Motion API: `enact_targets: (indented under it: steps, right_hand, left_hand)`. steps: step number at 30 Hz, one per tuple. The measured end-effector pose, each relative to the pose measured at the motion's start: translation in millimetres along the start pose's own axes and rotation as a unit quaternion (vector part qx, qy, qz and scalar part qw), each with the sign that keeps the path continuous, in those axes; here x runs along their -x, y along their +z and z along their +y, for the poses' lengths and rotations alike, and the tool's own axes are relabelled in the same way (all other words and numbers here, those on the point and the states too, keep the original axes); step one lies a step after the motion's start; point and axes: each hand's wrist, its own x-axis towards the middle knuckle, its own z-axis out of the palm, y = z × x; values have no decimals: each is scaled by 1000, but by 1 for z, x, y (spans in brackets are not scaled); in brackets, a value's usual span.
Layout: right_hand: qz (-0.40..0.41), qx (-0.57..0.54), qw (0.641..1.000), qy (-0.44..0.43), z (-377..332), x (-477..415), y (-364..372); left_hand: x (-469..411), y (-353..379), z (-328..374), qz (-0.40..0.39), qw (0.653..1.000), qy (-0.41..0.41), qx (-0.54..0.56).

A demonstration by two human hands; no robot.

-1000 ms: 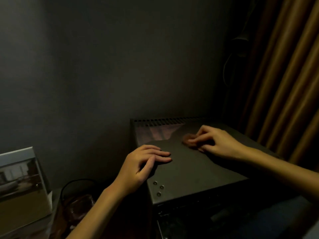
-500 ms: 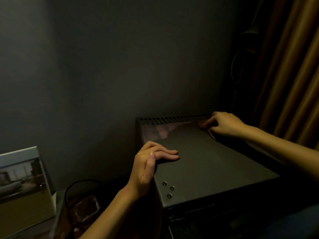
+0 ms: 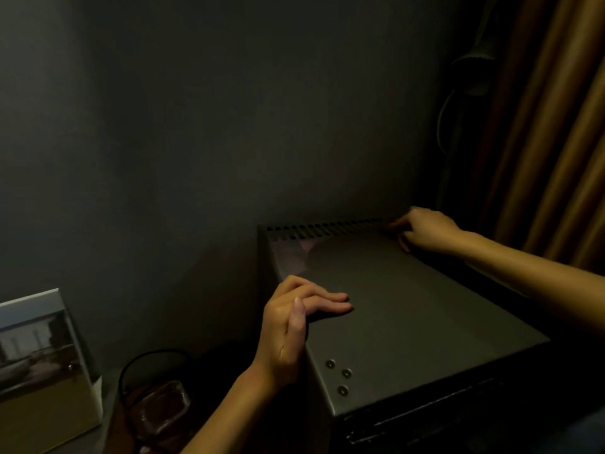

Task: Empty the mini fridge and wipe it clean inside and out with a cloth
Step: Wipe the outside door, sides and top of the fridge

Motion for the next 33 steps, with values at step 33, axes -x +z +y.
enact_targets:
  steps: [33]
  right_hand:
    - [-6, -189, 935, -301, -124, -36, 27]
  left_hand:
    - [3, -4, 14, 1, 999, -46, -30]
